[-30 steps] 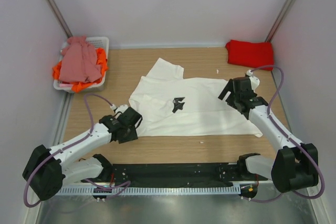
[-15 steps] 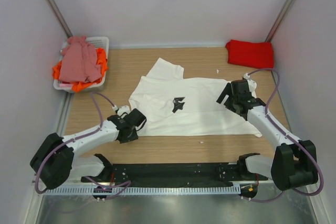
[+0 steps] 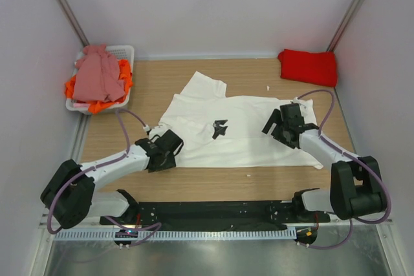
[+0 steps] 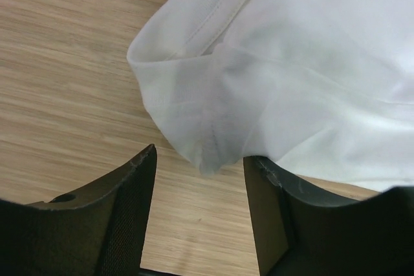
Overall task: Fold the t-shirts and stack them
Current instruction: Fold the tshirt
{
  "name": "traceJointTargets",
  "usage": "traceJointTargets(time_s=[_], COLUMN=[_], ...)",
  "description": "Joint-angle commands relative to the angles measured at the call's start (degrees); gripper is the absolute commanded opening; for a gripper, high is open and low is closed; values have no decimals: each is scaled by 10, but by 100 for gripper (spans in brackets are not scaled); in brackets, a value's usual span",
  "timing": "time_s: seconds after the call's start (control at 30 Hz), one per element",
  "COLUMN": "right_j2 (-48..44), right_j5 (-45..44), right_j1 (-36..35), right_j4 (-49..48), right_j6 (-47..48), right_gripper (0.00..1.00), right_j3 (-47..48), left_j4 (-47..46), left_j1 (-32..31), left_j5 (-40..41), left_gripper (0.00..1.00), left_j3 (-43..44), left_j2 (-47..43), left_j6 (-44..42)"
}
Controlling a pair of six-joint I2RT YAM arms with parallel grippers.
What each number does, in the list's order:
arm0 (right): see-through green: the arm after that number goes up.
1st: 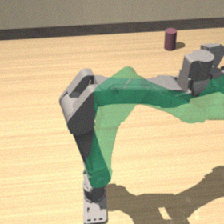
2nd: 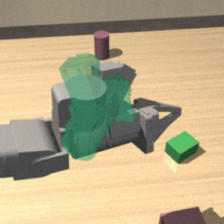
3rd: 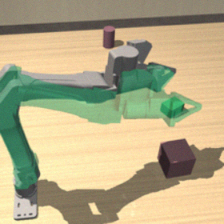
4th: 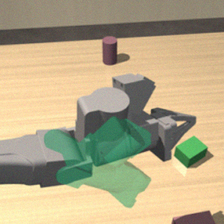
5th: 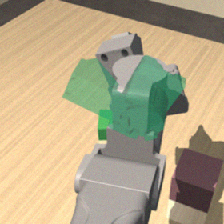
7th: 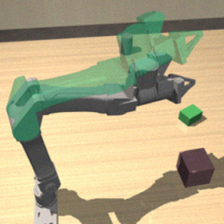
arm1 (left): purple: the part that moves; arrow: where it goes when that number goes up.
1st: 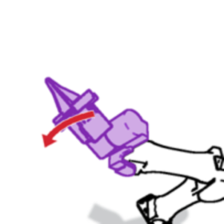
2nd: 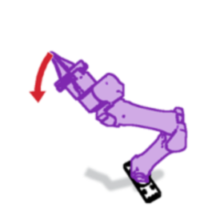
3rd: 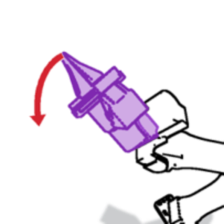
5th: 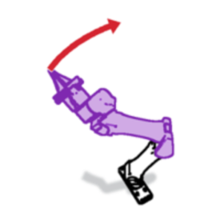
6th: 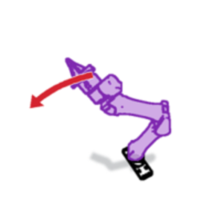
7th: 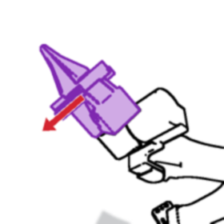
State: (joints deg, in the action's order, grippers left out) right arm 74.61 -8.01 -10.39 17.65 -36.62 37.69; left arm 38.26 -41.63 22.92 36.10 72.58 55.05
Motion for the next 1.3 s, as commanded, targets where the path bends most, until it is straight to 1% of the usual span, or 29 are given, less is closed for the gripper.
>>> traceJointTargets(time_s=[0.0,0.03,0.07,0.13,0.17,0.23,0.27,0.33,0.37,0.4,0.47,0.5,0.57,0.63,0.67,0.73,0.77,0.8,0.83,0.87,0.93,0.97,1.03,1.1,1.13,1.17,1.2,1.23,1.27], right_j2=[11,15,19,35,43,62,68,85,105,118,147,154,161,171,175,190,194,200,198,195,194,193,191,189,187,186,187,186,186], right_j5=[4,5,7,12,12,22,28,62,72,101,147,158,168,169,167,172,173,174,176,176,176,176,177,180,182,183,184,184,185], right_j1=[-2,-2,-3,-2,-2,6,11,32,43,53,84,92,96,96,112,121,133,136,137,138,138,138,138,137,138,138,138,138,138], right_j4=[-40,-43,-46,-52,-51,-54,-57,-72,-75,-88,-101,-107,-108,-104,-102,-100,-99,-98,-100,-104,-104,-104,-106,-110,-110,-112,-112,-112,-114], right_j6=[1,1,1,1,1,2,2,5,8,10,13,13,14,14,13,18,18,19,19,17,17,17,17,18,18,19,19,19,20], right_gripper=[92,92,92,93,93,93,92,91,88,86,81,79,78,76,78,80,81,81,81,81,81,81,81,81,81,81,81,81,81], right_j3=[-2,-3,-4,-3,-2,-1,-2,-5,-7,-10,-15,-16,-13,-10,-5,-1,2,1,0,-4,-4,-5,-8,-10,-10,-10,-10,-11,-11], left_j4=[-13,-13,-13,-8,-4,17,24,28,50,64,95,100,141,162,199,228,273,298,328,393,456,490,480,398,355,262,219,139,101], left_j1=[-5,-5,-5,-5,-5,-5,-5,-5,-5,-4,-4,-4,-8,-14,-23,-46,-51,-56,-58,-59,-58,-58,-57,-57,-57,-58,-58,-58,-57], left_j5=[11,13,14,24,35,48,49,42,36,36,35,12,4,-29,-24,-35,-38,-41,-29,-13,26,44,42,9,-13,-33,-67,-82,-95], left_gripper=[56,55,49,42,33,25,16,9,3,0,0,0,0,0,4,20,28,30,34,38,46,50,53,52,49,47,44,39,37], left_j3=[0,1,3,9,19,30,38,46,53,72,88,92,118,138,146,163,183,191,198,204,213,220,234,211,197,176,150,140,135], left_j2=[-9,-8,-2,5,13,20,21,20,19,14,2,-12,-14,1,9,33,38,38,21,-2,-52,-108,-154,-178,-176,-169,-131,-108,-77], left_j6=[-5,-5,-8,-11,-13,-17,-20,-29,-29,-36,-39,-52,-44,-41,-33,-21,-14,-11,3,16,44,59,59,31,18,3,-7,-14,-20])
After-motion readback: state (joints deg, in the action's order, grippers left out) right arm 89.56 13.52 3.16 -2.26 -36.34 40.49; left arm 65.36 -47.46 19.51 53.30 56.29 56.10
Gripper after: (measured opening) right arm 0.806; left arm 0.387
